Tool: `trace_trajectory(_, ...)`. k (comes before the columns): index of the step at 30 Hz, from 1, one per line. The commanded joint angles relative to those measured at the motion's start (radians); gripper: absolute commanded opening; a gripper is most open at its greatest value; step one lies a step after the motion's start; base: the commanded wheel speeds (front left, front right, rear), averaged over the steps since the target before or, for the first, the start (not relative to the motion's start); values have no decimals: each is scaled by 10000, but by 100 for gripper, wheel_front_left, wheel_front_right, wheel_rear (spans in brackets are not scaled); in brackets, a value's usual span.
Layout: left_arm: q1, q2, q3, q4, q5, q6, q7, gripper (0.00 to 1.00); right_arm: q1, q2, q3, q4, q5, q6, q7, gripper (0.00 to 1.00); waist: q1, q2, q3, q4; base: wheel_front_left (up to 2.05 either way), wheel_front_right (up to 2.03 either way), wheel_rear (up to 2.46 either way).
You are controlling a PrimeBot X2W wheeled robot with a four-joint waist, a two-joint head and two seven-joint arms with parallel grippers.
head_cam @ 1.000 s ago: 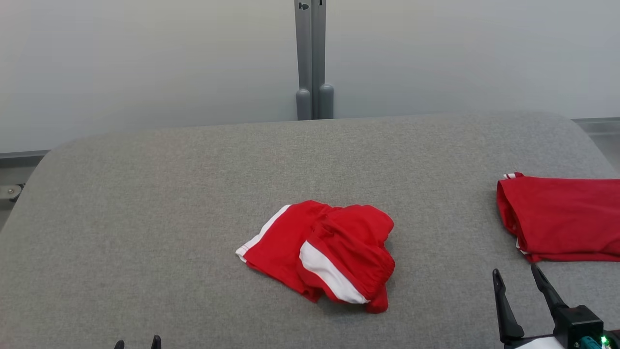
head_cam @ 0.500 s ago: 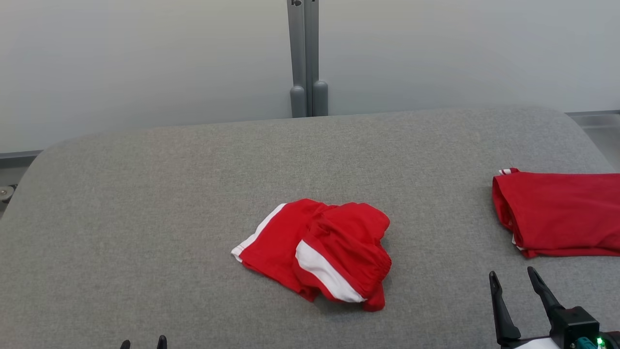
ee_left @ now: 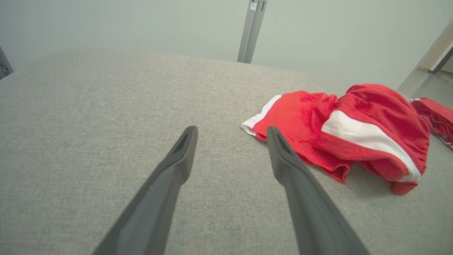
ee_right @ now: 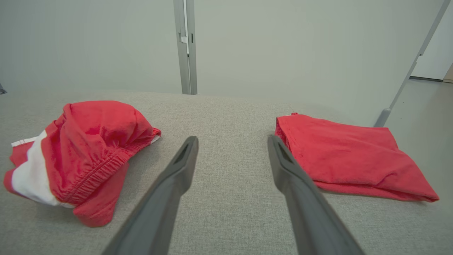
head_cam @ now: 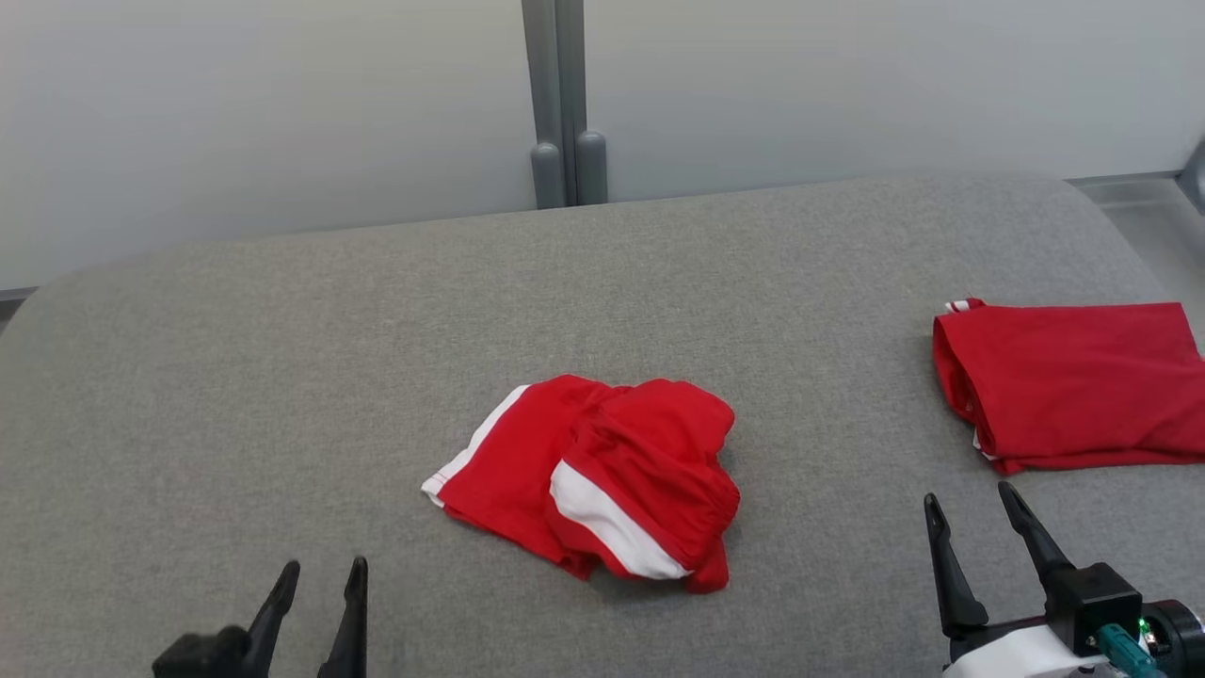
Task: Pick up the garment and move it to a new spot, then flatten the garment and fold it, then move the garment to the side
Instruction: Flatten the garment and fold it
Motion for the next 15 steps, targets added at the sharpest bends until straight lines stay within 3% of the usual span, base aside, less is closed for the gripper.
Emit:
trace_trajectory(1,-431,70,-95,168,-85,-25,-23,100,-130,-63,50,-55,26,-16,-26,100,1,0,232,-248,0,0,0)
trace_trajectory(6,-2083,77,-778,1587,-909,-14,1050,100,-331,-71,150,-96,92,-16,-26,100,1,0,532,-734,0,0,0)
trace_trajectory(15,-4057,90,-937,4064,-2197,-13,2440,100,-526,33,356,-51,109,-16,-26,100,1,0,903,-1574,0,0,0)
